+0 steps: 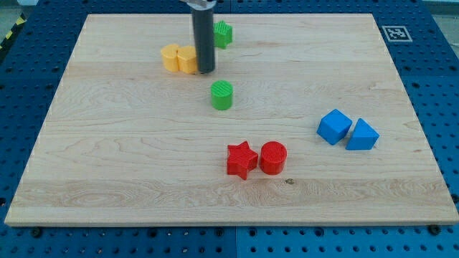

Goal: Slide green circle closer to green star

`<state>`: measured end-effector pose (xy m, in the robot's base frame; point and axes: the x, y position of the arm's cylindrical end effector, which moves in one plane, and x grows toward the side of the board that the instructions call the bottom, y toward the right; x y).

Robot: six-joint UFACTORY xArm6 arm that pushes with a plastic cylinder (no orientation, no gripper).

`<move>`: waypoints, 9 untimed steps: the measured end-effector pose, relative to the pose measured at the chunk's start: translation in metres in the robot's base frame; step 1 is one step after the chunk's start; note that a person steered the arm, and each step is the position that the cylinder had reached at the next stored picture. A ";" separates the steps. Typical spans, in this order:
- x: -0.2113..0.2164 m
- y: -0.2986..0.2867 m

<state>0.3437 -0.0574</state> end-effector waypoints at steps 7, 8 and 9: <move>0.130 0.026; 0.135 0.027; 0.120 0.028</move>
<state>0.4635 -0.0295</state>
